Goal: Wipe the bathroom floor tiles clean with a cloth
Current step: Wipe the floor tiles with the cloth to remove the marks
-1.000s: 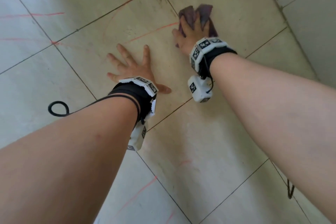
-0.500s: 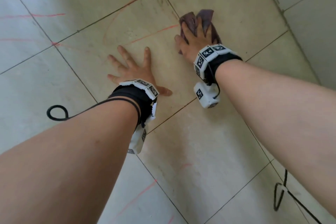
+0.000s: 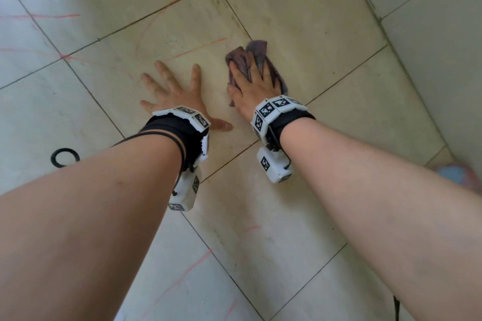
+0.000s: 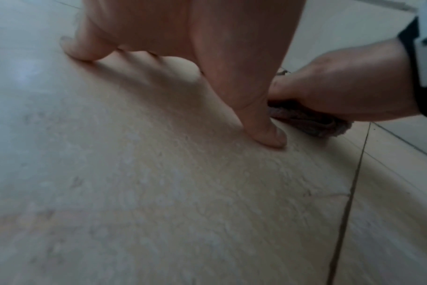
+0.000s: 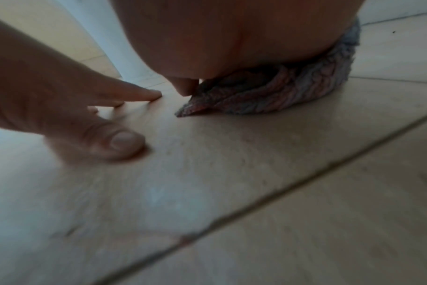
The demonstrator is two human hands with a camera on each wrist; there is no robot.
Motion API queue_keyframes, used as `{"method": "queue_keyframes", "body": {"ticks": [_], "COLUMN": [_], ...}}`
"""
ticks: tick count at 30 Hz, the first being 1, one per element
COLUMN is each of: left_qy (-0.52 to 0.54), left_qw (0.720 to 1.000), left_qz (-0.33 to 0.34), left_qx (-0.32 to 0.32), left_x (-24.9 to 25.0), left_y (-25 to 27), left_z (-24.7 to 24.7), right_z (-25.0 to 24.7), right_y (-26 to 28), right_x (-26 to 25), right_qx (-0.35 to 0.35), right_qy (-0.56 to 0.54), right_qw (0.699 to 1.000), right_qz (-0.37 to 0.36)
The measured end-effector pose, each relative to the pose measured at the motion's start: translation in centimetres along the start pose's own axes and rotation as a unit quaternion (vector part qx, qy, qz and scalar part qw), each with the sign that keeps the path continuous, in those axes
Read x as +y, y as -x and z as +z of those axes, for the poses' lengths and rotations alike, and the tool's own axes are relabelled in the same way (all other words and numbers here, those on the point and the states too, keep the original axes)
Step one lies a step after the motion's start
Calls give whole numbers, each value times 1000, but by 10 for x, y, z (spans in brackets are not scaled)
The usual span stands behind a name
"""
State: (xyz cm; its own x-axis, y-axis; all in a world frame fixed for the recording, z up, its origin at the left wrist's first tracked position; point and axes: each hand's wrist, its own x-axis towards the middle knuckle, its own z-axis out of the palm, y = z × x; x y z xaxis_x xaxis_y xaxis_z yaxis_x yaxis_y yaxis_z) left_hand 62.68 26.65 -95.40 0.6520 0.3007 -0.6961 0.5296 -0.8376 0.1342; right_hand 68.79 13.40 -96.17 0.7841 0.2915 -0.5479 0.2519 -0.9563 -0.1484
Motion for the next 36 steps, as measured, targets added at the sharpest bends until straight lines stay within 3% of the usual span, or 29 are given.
{"method": "queue_keyframes", "body": {"ticks": [8,15,19,23,25,28,32,36], "left_qy": [14,53,58,59,57,56,53,53], "left_qw": [999,998,997,997,997,997,998,998], "left_qz": [35,-18,-40,-42,-41,-42,-42,-38], "left_qx": [19,13,16,16,17,19,14,9], "left_x": [-40,-82,-100,-98,-97,-98,-98,-97], "left_y": [10,21,26,23,23,22,24,26], "left_z": [1,4,4,5,6,7,5,3], "right_z": [1,-3,-15,-33,-29,-8,12,-4], "right_y": [2,5,-23,-48,-50,-27,21,2], "right_x": [-2,-3,-9,-43,-70,-100,-63,-6], "right_qx": [-28,-70,-48,-33,-35,-67,-82,-85], "right_qy": [15,38,57,69,62,60,101,143], "right_qw": [999,996,997,995,996,995,985,985], "right_qz": [21,44,35,70,50,-41,-116,-54]}}
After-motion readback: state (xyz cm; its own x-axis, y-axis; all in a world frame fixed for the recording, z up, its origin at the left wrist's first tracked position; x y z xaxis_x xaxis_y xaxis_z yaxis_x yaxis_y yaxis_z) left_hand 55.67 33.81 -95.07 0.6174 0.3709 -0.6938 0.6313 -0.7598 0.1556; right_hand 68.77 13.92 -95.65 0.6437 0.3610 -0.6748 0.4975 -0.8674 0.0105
